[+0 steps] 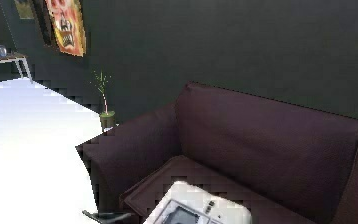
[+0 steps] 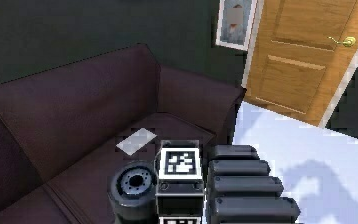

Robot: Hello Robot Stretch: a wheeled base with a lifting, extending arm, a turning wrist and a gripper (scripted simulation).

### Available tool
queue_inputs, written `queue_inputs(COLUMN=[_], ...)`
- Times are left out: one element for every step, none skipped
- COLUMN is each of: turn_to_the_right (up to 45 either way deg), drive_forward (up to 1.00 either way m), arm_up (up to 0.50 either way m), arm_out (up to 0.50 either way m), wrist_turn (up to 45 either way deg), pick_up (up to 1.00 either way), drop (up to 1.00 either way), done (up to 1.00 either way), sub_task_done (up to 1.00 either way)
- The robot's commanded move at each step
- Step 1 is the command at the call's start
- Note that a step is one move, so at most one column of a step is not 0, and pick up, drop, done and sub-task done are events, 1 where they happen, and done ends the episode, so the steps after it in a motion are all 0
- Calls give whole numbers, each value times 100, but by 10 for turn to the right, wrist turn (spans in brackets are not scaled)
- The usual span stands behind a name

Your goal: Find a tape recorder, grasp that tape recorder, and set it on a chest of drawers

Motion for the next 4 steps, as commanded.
queue_inputs(turn_to_the_right=[450, 450, 420, 0], drive_forward=[0, 0, 0, 85], arm_up=[0, 0, 0, 0], arm_out=[0, 0, 0, 0], wrist_turn=[0, 0, 0, 0], pick_up=[0, 0, 0, 0], drop=[0, 0, 0, 0], done=[0, 0, 0, 0], sub_task_done=[0, 0, 0, 0])
